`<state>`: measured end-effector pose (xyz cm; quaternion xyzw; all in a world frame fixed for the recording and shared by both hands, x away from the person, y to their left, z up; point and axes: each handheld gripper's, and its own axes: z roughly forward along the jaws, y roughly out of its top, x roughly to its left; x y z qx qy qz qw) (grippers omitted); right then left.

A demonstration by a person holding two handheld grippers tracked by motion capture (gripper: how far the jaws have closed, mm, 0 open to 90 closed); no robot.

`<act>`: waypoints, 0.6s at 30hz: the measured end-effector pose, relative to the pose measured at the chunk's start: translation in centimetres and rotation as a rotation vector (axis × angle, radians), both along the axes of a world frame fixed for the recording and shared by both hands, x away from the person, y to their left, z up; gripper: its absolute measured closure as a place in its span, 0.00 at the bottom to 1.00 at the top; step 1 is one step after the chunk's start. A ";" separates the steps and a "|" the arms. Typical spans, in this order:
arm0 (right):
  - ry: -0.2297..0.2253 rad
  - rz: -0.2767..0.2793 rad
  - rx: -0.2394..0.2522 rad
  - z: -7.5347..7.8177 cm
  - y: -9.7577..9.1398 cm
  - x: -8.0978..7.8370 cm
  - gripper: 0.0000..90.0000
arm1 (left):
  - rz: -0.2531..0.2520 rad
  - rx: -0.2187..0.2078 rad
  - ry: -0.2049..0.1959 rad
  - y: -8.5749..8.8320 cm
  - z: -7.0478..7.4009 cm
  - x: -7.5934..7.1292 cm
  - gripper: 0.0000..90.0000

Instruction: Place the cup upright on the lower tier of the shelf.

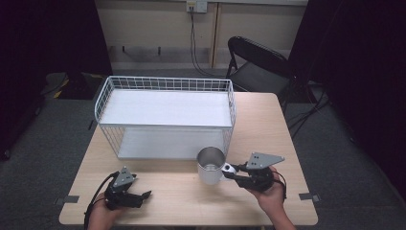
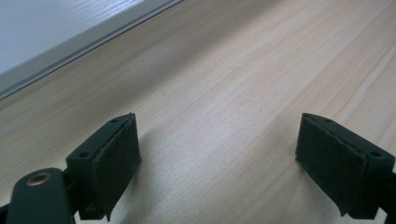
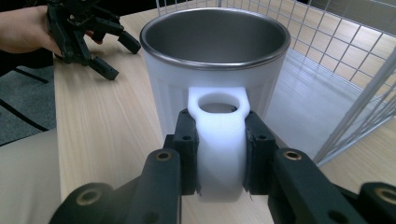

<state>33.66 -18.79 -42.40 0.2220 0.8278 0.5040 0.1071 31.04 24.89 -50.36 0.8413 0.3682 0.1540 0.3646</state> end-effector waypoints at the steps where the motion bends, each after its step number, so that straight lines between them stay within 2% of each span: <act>1: 0.000 0.000 0.001 0.0 0.1 0.1 0.80 | 0.000 0.000 0.000 0.0 0.0 0.0 0.14; 18: 0.000 -0.024 0.014 0.1 2.1 1.2 0.80 | -0.001 0.000 0.000 0.0 0.0 0.0 0.14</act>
